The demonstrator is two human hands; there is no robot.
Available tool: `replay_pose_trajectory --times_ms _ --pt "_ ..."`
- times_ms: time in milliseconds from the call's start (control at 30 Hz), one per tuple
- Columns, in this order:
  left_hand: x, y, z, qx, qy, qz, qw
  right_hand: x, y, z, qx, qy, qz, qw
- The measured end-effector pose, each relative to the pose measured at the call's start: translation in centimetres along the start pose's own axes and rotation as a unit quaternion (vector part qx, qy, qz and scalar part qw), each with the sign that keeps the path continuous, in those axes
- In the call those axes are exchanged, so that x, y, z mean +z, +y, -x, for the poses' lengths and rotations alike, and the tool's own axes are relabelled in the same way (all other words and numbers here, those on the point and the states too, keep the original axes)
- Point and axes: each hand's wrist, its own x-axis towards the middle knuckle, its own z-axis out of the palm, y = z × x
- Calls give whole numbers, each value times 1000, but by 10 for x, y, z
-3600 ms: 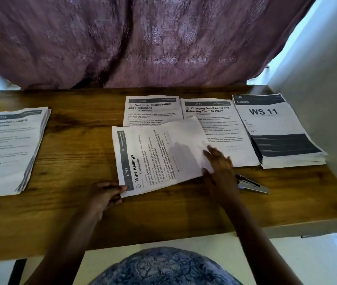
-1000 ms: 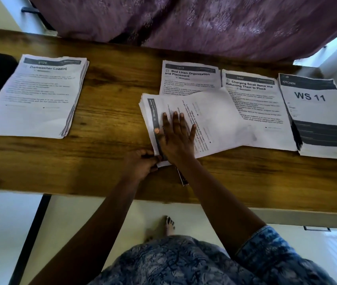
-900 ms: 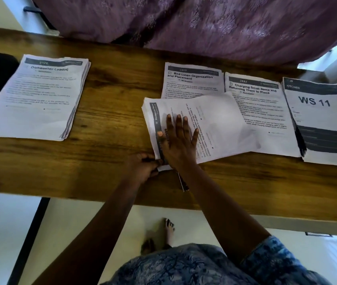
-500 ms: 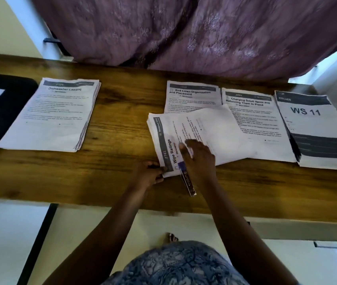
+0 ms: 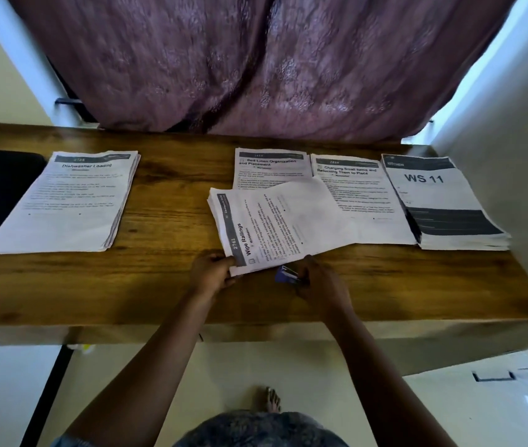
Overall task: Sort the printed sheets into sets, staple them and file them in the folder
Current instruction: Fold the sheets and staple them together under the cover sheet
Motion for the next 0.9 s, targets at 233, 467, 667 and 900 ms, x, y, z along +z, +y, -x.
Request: replay_pose_trajectory --times_ms 233,467,667,900 --pt "13 -4 3 -16 24 79 996 -36 79 -13 -22 7 -149 989" --pt "54 -9 7 131 188 113 967 -46 108 -46 -144 69 -17 987" --pt "39 27 38 284 201 18 937 -80 73 -112 -167 75 -183 966" --pt "-30 109 29 347 183 65 918 -97 -27 -194 -208 -101 -396 889"
